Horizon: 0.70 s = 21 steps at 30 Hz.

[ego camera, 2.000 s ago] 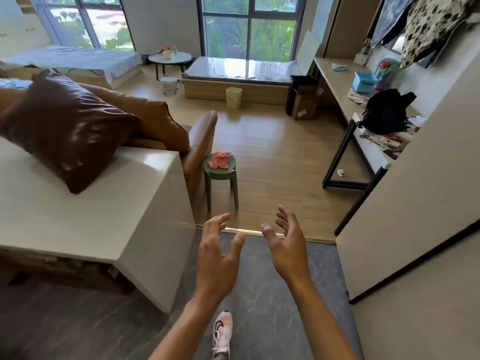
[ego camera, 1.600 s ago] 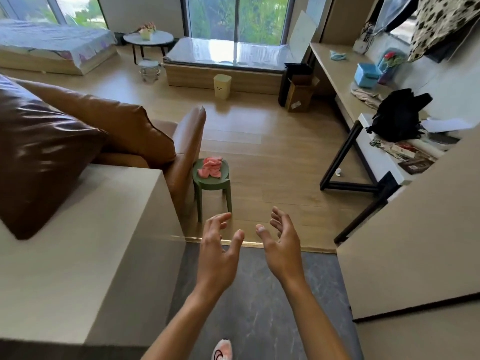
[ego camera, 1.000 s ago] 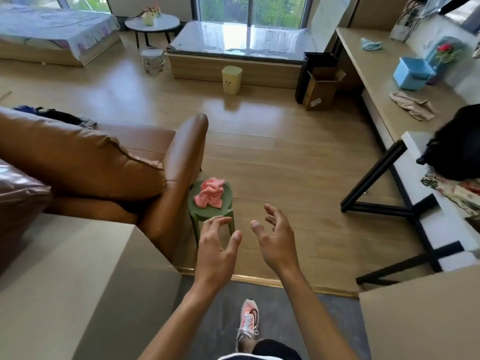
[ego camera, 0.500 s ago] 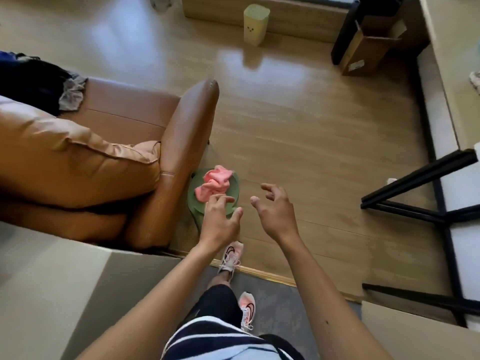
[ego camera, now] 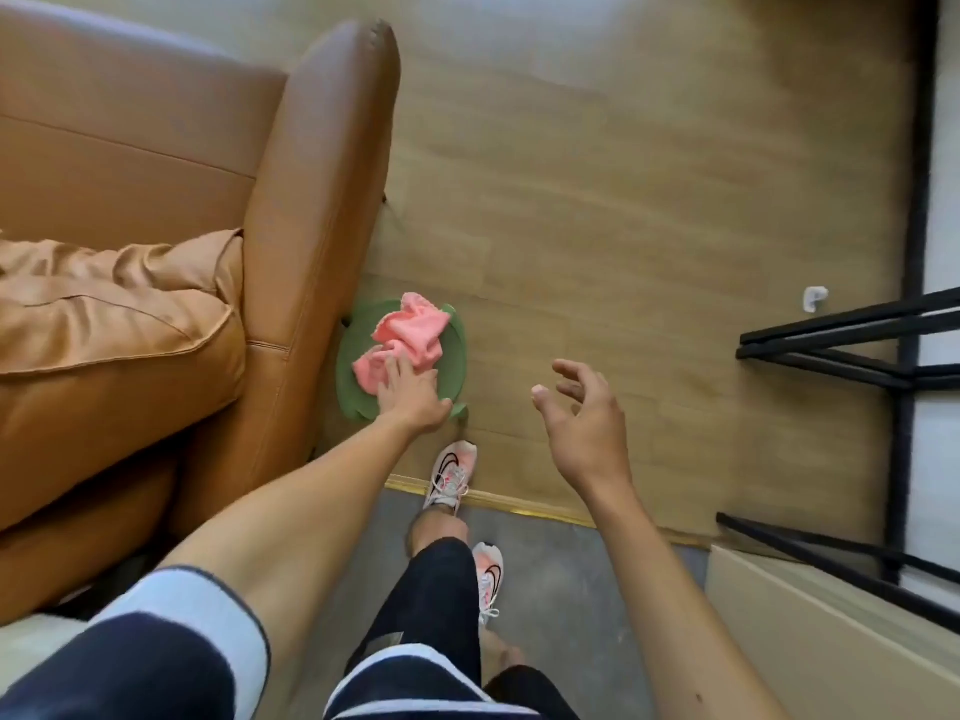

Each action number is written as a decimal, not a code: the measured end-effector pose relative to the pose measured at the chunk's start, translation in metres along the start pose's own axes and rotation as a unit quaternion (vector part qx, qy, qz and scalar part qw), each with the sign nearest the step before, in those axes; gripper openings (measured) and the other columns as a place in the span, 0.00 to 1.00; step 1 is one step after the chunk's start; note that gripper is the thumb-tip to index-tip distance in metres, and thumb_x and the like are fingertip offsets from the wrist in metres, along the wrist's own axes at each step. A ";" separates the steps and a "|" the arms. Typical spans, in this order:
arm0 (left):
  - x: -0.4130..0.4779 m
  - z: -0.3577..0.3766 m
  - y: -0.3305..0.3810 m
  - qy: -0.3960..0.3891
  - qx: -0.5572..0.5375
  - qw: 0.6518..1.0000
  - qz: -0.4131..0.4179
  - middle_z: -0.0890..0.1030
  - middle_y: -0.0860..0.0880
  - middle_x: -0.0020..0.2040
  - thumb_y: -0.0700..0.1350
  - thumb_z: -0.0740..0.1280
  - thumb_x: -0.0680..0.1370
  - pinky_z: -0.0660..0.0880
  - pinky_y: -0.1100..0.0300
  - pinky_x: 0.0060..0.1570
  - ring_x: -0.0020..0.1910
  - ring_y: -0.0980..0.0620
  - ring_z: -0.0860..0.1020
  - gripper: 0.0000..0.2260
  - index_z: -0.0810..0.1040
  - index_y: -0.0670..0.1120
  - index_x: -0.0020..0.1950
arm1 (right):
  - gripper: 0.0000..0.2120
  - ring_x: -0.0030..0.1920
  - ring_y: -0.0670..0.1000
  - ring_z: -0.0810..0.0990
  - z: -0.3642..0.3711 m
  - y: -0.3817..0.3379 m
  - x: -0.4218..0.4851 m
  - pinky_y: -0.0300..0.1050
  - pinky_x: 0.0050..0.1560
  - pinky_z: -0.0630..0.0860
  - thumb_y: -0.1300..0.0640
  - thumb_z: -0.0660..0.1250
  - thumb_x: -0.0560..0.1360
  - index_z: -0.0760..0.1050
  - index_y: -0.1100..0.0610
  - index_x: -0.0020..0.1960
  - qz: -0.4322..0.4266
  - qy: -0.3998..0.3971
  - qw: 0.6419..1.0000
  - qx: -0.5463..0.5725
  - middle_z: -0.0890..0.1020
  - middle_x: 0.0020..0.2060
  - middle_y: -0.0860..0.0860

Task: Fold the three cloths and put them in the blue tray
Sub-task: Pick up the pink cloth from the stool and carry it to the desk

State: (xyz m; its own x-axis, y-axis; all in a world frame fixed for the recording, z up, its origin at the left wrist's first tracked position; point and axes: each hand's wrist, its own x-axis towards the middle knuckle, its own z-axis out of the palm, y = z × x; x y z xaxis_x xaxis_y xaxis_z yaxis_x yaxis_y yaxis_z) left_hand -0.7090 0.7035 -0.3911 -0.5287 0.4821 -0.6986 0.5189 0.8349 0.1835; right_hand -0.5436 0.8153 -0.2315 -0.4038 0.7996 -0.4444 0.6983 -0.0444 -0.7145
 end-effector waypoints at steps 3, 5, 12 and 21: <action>0.037 0.008 0.001 -0.056 0.044 0.997 0.004 0.41 0.38 0.80 0.58 0.61 0.76 0.45 0.37 0.75 0.78 0.36 0.36 0.23 0.71 0.53 0.69 | 0.16 0.59 0.46 0.79 0.001 0.010 0.017 0.48 0.61 0.76 0.55 0.71 0.76 0.77 0.52 0.63 0.017 0.008 1.000 0.002 0.78 0.57 0.46; 0.058 0.015 0.000 -0.072 0.076 0.994 0.006 0.43 0.37 0.80 0.59 0.58 0.76 0.45 0.34 0.74 0.77 0.35 0.37 0.23 0.72 0.52 0.68 | 0.16 0.59 0.45 0.79 0.000 0.017 0.027 0.46 0.61 0.76 0.55 0.71 0.76 0.77 0.52 0.63 0.023 0.011 1.000 0.002 0.78 0.57 0.45; 0.084 0.015 -0.012 -0.087 0.104 0.991 -0.008 0.61 0.40 0.76 0.56 0.53 0.78 0.55 0.35 0.71 0.75 0.34 0.51 0.26 0.64 0.45 0.73 | 0.16 0.58 0.41 0.79 -0.018 0.030 0.047 0.41 0.60 0.75 0.58 0.70 0.76 0.76 0.52 0.63 0.043 0.023 0.999 0.009 0.78 0.58 0.45; 0.026 -0.053 0.018 -0.009 -0.020 0.999 0.037 0.67 0.44 0.75 0.58 0.63 0.75 0.67 0.45 0.64 0.70 0.39 0.62 0.29 0.70 0.45 0.72 | 0.17 0.59 0.44 0.79 -0.079 0.014 0.067 0.41 0.58 0.75 0.58 0.70 0.76 0.74 0.49 0.64 0.038 0.009 0.997 0.063 0.78 0.59 0.46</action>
State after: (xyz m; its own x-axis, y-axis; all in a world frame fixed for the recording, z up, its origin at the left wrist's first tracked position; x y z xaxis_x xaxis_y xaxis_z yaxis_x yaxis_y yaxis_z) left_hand -0.7485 0.7451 -0.3692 -0.4783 0.5385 -0.6938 0.5293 0.8071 0.2616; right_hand -0.5137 0.9155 -0.2284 -0.3402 0.8018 -0.4913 0.6459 -0.1805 -0.7418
